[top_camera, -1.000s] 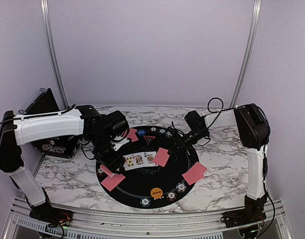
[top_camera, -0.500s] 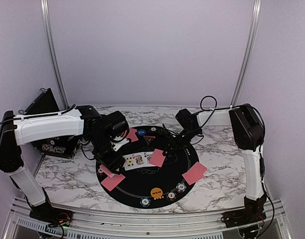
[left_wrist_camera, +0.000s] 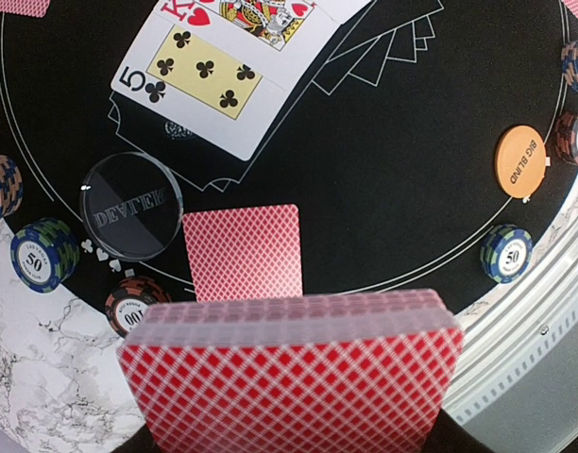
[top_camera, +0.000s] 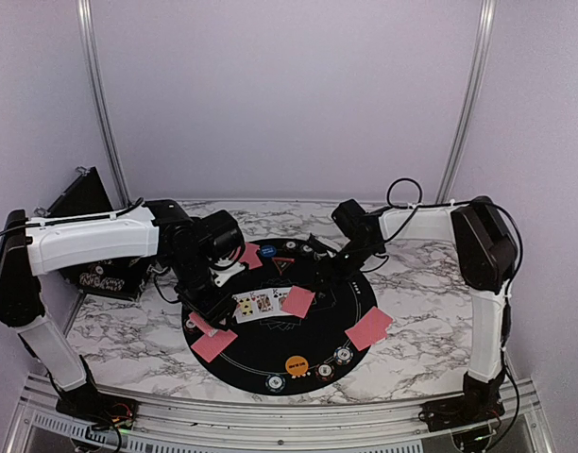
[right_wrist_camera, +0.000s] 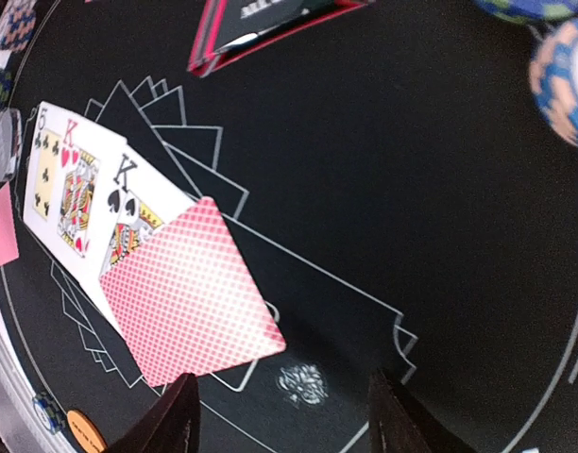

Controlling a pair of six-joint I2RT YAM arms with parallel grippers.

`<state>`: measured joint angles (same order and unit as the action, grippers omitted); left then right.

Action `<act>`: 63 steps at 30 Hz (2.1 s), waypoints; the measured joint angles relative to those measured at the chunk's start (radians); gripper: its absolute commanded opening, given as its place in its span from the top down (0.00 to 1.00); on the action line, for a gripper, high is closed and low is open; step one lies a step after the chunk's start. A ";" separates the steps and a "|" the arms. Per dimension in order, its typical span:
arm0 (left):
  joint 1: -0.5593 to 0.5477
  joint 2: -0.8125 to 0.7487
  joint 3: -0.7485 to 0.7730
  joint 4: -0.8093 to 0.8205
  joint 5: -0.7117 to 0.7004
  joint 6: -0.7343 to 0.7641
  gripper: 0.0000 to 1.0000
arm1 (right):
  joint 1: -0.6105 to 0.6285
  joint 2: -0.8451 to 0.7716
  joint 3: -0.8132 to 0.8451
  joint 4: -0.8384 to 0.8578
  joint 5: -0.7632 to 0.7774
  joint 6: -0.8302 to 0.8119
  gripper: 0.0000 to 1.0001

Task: Distribute texas hold em gaming equipment
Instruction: Place the poker card in the community card area, then pick up the poker card from the face-down deck piles.

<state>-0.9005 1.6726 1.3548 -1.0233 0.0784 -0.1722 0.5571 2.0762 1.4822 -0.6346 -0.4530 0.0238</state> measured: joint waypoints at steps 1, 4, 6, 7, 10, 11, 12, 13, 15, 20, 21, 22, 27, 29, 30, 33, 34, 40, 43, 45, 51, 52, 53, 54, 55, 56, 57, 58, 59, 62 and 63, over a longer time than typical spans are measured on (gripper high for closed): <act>0.000 0.000 0.000 0.000 0.000 0.000 0.41 | 0.000 -0.016 -0.011 0.006 0.022 0.014 0.38; 0.000 0.000 0.000 0.000 0.000 0.000 0.41 | -0.001 -0.074 -0.060 0.037 0.072 0.059 0.37; 0.000 0.000 0.000 0.000 0.000 0.000 0.41 | -0.001 -0.126 -0.099 0.070 0.077 0.097 0.36; 0.000 0.000 0.000 0.000 0.000 0.000 0.41 | -0.001 -0.153 -0.118 0.090 0.069 0.120 0.36; 0.000 0.000 0.000 0.000 0.000 0.000 0.41 | -0.001 -0.223 -0.180 0.183 0.003 0.196 0.36; 0.000 0.000 0.000 0.000 0.000 0.000 0.41 | 0.000 -0.243 -0.202 0.220 -0.027 0.232 0.36; 0.000 0.000 0.000 0.000 0.000 0.000 0.41 | 0.001 -0.260 -0.228 0.267 -0.063 0.262 0.36; 0.000 0.000 0.000 0.000 0.000 0.000 0.41 | 0.003 -0.273 -0.256 0.315 -0.097 0.301 0.36; 0.000 0.000 0.000 0.000 0.000 0.000 0.41 | 0.010 -0.291 -0.314 0.422 -0.164 0.380 0.36; 0.000 0.000 0.000 0.000 0.001 0.000 0.41 | 0.071 -0.293 -0.412 0.640 -0.282 0.579 0.33; 0.000 0.000 0.000 0.000 0.001 0.000 0.41 | 0.088 -0.291 -0.414 0.674 -0.297 0.613 0.33; 0.000 0.000 0.000 0.000 0.001 0.000 0.41 | 0.103 -0.288 -0.414 0.707 -0.309 0.643 0.32; 0.000 0.000 0.000 0.000 0.002 0.000 0.41 | 0.175 -0.252 -0.414 0.879 -0.359 0.779 0.31; 0.000 0.000 0.000 0.000 0.002 0.000 0.41 | 0.196 -0.224 -0.414 0.935 -0.374 0.827 0.32; 0.000 0.000 0.001 0.000 0.002 0.000 0.41 | 0.201 -0.212 -0.414 0.952 -0.378 0.844 0.32; 0.000 0.000 0.002 0.000 0.002 0.000 0.41 | 0.219 -0.179 -0.414 1.004 -0.388 0.894 0.32; -0.001 0.000 0.003 0.000 0.002 0.001 0.41 | 0.223 -0.172 -0.414 1.021 -0.392 0.911 0.32; -0.002 0.000 0.007 0.000 0.002 0.001 0.41 | 0.242 -0.146 -0.415 1.132 -0.396 0.999 0.32; -0.002 0.000 0.008 0.000 0.002 0.002 0.41 | 0.258 -0.127 -0.415 1.193 -0.396 1.041 0.32; -0.002 0.000 0.008 0.000 0.002 0.002 0.41 | 0.269 -0.109 -0.415 1.226 -0.399 1.066 0.32; -0.002 0.000 0.008 0.000 0.002 0.002 0.41 | 0.298 -0.060 -0.412 1.266 -0.400 1.110 0.33; -0.002 0.000 0.008 0.000 0.002 0.002 0.41 | 0.302 -0.055 -0.409 1.271 -0.401 1.116 0.33; -0.002 0.000 0.008 0.000 0.002 0.002 0.41 | 0.306 -0.050 -0.404 1.277 -0.401 1.124 0.33; -0.002 0.000 0.008 0.000 0.002 0.002 0.41 | 0.309 -0.048 -0.401 1.282 -0.401 1.129 0.33; -0.002 0.000 0.008 0.000 0.002 0.002 0.41 | 0.311 -0.045 -0.397 1.290 -0.401 1.133 0.33; -0.002 0.000 0.008 0.000 0.002 0.002 0.41 | 0.314 -0.045 -0.394 1.293 -0.402 1.136 0.34; -0.002 0.000 0.008 0.000 0.002 0.002 0.41 | 0.316 -0.044 -0.390 1.297 -0.402 1.139 0.33; -0.002 0.000 0.008 0.000 0.002 0.002 0.41 | 0.319 -0.043 -0.386 1.299 -0.402 1.141 0.33; -0.002 0.000 0.008 0.000 0.002 0.002 0.41 | 0.321 -0.042 -0.381 1.305 -0.402 1.145 0.33; -0.002 0.000 0.008 0.000 0.002 0.002 0.41 | 0.332 -0.031 -0.364 1.320 -0.402 1.155 0.34; -0.002 0.000 0.008 0.000 0.002 0.002 0.41 | 0.335 -0.024 -0.361 1.326 -0.402 1.157 0.34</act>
<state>-0.9024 1.6730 1.3624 -1.0229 0.0803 -0.1707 0.8921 2.0518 1.1213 0.6910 -0.8555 1.1809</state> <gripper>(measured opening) 0.662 0.664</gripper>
